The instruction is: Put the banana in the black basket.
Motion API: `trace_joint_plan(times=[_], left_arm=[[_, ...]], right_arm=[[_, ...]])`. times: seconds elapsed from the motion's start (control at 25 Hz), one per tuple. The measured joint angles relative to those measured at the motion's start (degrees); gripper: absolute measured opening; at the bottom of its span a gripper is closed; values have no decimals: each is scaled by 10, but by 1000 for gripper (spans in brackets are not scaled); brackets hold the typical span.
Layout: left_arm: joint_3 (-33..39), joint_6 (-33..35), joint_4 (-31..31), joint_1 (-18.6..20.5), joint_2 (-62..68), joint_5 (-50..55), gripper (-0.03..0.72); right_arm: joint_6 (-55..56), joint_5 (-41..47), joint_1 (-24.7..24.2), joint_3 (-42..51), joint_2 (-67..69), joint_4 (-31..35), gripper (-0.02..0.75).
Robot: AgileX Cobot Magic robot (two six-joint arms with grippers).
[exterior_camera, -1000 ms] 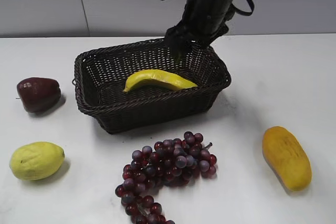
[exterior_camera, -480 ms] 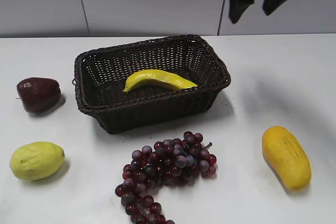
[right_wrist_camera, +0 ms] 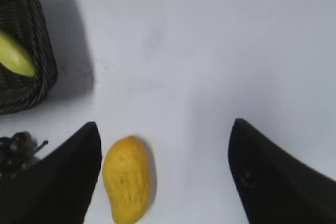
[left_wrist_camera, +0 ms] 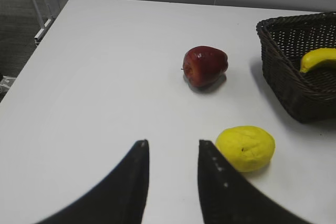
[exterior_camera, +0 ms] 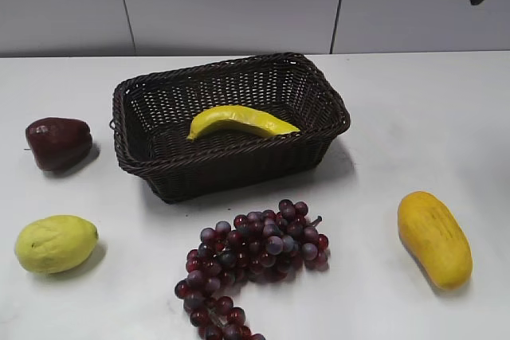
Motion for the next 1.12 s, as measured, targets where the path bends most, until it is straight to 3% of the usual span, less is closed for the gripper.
trace_joint_plan(times=[0.56,0.88,1.12], left_arm=[[0,1,0,0,0,0,235],[0,0,0,0,0,0,235],[0,1,0,0,0,0,235]], right_arm=[[14,-2,1,335,-331,4,593],[17,-83,1,494,-593,4,593],[17,-90,1,587,-756,2,592]])
